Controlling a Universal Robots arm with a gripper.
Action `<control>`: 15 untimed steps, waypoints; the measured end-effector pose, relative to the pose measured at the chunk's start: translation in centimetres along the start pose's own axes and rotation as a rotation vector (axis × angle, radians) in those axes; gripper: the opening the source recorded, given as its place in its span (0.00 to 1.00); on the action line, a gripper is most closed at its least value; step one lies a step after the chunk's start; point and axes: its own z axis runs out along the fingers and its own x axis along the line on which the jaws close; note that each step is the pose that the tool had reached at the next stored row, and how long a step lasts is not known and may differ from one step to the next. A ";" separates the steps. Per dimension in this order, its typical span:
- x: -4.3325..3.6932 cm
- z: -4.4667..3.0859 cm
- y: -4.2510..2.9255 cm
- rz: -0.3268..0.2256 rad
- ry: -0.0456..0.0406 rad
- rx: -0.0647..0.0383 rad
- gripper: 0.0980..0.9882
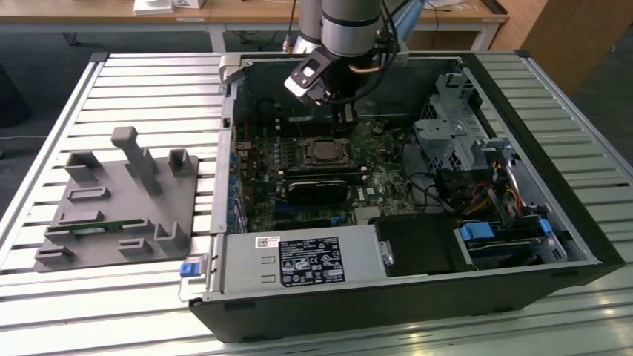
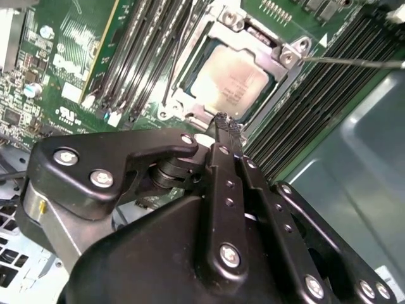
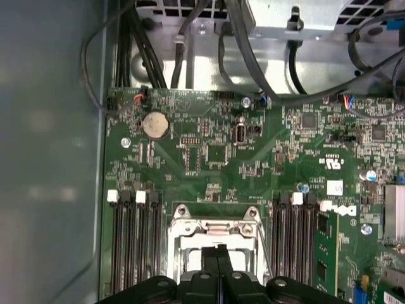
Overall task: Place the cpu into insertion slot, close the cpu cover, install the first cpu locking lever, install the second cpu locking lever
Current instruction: 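Close the cpu cover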
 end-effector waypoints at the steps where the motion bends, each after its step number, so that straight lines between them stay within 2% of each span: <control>1: 0.00 0.00 -0.09 0.000 0.0000 0.000 0.03; 10: 0.01 -0.02 -1.22 0.000 0.0001 0.000 0.03; 15: 0.01 -0.02 -1.60 0.000 0.0000 0.000 0.03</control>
